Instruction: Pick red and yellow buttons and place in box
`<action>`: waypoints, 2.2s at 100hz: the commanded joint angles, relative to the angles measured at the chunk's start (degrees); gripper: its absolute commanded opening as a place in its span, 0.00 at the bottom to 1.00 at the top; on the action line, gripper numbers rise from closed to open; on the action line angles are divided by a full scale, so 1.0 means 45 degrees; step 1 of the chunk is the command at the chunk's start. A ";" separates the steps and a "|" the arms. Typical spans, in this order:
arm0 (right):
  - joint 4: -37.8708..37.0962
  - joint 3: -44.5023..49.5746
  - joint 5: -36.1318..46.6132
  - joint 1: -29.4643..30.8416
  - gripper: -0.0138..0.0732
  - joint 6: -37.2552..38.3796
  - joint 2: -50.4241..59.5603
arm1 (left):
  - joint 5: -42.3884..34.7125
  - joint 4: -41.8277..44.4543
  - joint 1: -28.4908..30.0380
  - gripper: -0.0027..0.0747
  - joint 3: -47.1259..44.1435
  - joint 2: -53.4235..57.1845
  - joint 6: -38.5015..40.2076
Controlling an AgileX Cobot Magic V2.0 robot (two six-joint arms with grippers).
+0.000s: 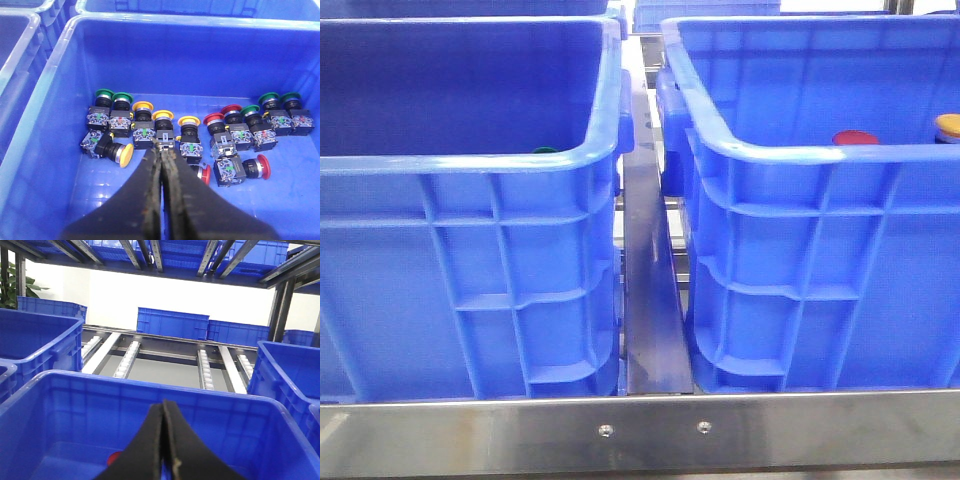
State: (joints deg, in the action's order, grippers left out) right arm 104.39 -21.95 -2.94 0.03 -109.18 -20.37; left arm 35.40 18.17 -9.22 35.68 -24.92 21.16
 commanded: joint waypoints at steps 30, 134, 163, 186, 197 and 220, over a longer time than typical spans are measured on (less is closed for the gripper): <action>0.1285 -0.0336 -0.0403 -0.0006 0.08 -0.0007 -0.0062 | -0.4211 -0.1112 0.0181 0.01 -0.1742 0.1604 -0.2163; 0.1285 -0.0336 -0.0403 -0.0006 0.08 -0.0007 -0.0062 | -0.9284 -0.2512 0.2477 0.01 -0.8517 0.5991 -0.3033; 0.1285 -0.0336 -0.0403 -0.0006 0.08 -0.0007 -0.0062 | -0.9284 -0.2512 0.2477 0.01 -0.8517 0.5991 -0.3033; 0.1285 -0.0336 -0.0403 -0.0006 0.08 -0.0007 -0.0062 | -0.9284 -0.2512 0.2477 0.01 -0.8517 0.5991 -0.3033; 0.1285 -0.0336 -0.0403 -0.0006 0.08 -0.0007 -0.0062 | -0.9284 -0.2512 0.2477 0.01 -0.8517 0.5991 -0.3033; 0.1285 -0.0336 -0.0403 -0.0006 0.08 -0.0007 -0.0062 | -0.9284 -0.2512 0.2477 0.01 -0.8517 0.5991 -0.3033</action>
State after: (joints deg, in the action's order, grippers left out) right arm 104.39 -21.95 -3.04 0.03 -109.08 -20.37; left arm -1.85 6.81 1.66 -0.02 0.36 7.60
